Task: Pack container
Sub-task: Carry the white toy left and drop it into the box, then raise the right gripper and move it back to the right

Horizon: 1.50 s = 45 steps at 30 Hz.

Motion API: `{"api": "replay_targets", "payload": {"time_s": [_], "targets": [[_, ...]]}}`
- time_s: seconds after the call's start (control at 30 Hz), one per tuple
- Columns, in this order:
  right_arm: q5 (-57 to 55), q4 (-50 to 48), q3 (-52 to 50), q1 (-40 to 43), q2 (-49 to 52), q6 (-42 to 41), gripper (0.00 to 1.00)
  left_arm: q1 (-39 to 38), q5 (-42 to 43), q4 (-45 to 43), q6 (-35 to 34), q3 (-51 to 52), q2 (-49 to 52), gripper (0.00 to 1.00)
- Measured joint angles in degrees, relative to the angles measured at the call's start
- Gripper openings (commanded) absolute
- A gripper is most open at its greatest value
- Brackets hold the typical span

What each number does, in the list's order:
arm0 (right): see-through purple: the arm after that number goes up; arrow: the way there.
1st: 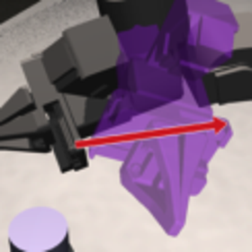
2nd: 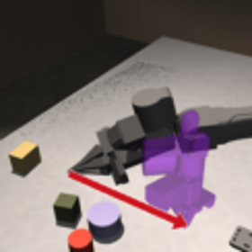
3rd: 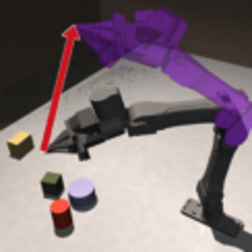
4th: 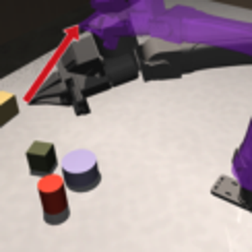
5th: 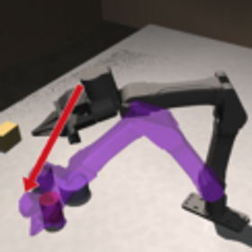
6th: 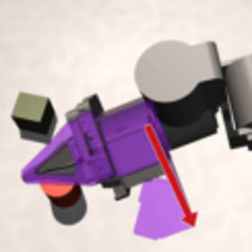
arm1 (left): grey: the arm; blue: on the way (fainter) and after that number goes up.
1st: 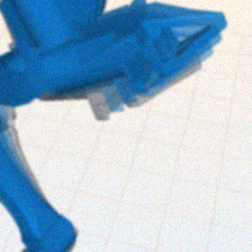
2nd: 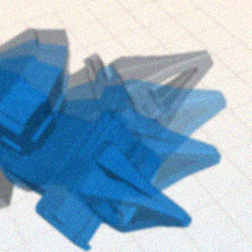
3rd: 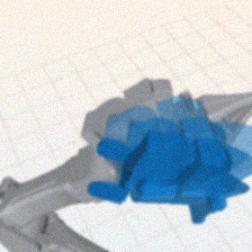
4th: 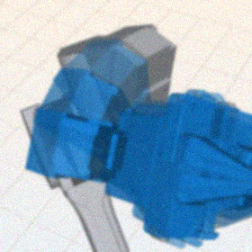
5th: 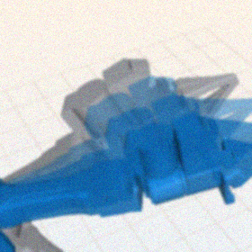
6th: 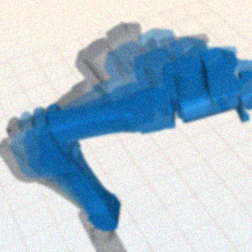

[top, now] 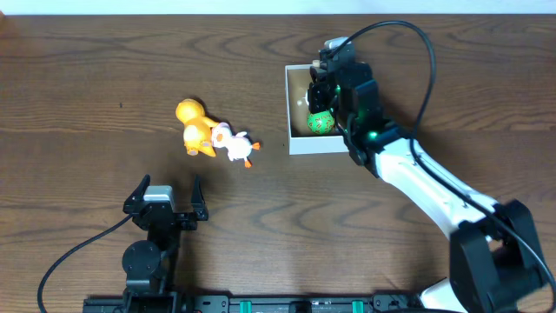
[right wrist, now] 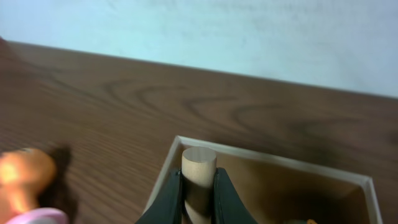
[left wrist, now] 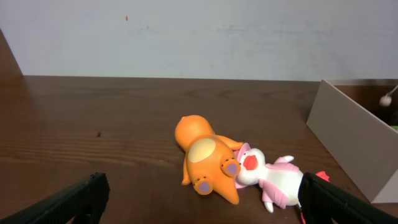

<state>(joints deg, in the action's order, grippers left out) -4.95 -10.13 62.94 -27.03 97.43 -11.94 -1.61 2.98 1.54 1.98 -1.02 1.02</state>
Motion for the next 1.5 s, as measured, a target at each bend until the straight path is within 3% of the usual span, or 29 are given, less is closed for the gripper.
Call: {"api": "replay_targets", "payload": {"time_s": [0.47,0.7,0.77,0.93,1.1,1.27,1.5], "targets": [[-1.4,0.4,0.0,-2.1,7.6,0.5,0.02,0.0,0.0,0.0,0.0,0.0,0.0,0.98],[-1.3,3.1,0.0,-4.0,7.6,0.7,0.19,0.0,0.0,0.0,0.0,0.0,0.0,0.98],[-1.4,3.5,0.0,-4.0,7.6,0.8,0.38,0.0,0.0,0.0,0.0,0.0,0.0,0.98],[-1.6,3.5,0.0,-4.0,7.6,0.9,0.68,0.0,0.0,0.0,0.0,0.0,0.0,0.98],[-1.7,3.2,0.0,-4.0,7.6,1.3,0.73,0.0,0.0,0.0,0.0,0.0,0.0,0.98],[-2.8,3.5,0.0,-4.0,6.3,1.3,0.71,0.0,0.0,0.0,0.0,0.0,0.0,0.98],[-11.5,12.0,0.0,-3.4,-7.1,1.1,0.88,0.0,0.0,0.0,0.0,0.0,0.0,0.98]]}}
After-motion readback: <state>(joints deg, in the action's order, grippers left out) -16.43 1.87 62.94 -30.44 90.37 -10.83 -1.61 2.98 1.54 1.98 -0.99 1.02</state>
